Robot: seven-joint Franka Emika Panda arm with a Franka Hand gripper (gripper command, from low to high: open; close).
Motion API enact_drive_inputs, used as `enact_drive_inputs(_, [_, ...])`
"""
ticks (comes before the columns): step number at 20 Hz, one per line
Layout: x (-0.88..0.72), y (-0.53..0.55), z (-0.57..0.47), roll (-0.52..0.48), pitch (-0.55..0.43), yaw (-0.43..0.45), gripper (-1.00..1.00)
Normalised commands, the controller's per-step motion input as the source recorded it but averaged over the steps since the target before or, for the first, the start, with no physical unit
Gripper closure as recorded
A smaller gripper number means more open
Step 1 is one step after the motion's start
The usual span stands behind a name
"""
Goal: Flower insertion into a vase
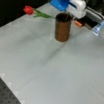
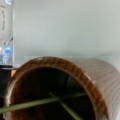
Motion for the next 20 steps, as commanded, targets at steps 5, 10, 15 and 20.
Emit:
enact_drive_inputs(5, [-0.15,0.39,-0.1,-0.013,-0.198,-0.135,-1.0])
enact_drive_inputs(10, [-0.13,0.56,-0.12,0.02,-0.195,-0.138,-1.0])
enact_drive_inputs(15, [-0.13,0.38,-0.15,0.049,-0.195,-0.129,-1.0])
enact_drive_inputs(20, [-0.1,0.28,-0.16,0.066,-0.202,-0.107,-1.0])
